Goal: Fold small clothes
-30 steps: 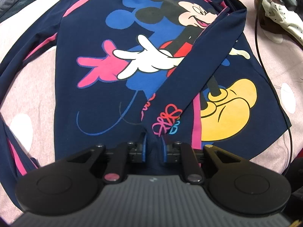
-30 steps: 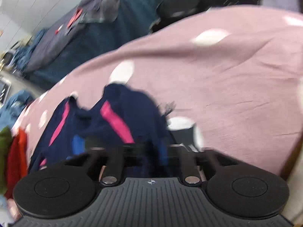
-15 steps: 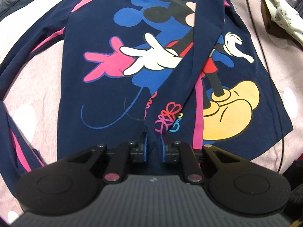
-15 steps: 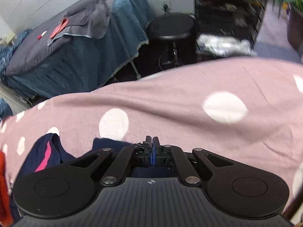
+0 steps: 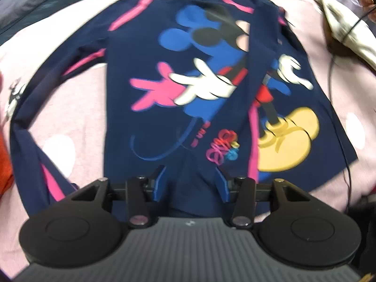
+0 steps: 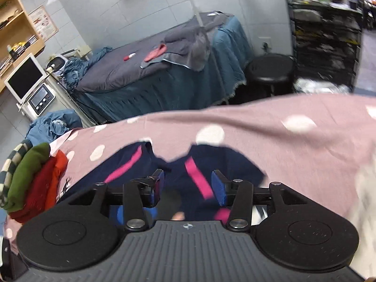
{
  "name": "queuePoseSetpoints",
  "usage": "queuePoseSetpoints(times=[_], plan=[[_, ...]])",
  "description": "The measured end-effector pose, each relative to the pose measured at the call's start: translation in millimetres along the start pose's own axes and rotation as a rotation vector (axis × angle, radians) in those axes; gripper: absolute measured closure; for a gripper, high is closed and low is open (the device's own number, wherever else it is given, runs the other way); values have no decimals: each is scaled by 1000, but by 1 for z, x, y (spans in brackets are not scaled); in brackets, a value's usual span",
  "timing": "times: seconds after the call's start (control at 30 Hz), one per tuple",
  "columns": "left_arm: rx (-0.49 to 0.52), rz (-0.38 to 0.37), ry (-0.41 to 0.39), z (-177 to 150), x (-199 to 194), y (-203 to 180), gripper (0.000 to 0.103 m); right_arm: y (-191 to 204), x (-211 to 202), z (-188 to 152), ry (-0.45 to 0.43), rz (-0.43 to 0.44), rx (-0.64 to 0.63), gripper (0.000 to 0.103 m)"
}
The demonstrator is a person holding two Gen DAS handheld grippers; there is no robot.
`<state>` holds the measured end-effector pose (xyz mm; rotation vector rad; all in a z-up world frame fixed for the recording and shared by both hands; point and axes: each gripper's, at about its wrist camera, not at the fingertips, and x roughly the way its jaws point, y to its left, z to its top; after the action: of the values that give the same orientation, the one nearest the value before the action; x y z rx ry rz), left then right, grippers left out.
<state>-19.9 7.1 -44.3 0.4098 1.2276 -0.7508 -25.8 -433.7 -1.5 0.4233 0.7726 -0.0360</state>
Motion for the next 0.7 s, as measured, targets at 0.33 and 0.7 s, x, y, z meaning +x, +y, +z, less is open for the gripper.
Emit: queuePoseSetpoints(times=[0.33,0.7], plan=[[-17,-17,60,-6,25,-3,98,-15,-25,-77,57,-71,245,25],[-124,64,38,-18,-24,77,94,13,-10,-96,90,-158,22,25]])
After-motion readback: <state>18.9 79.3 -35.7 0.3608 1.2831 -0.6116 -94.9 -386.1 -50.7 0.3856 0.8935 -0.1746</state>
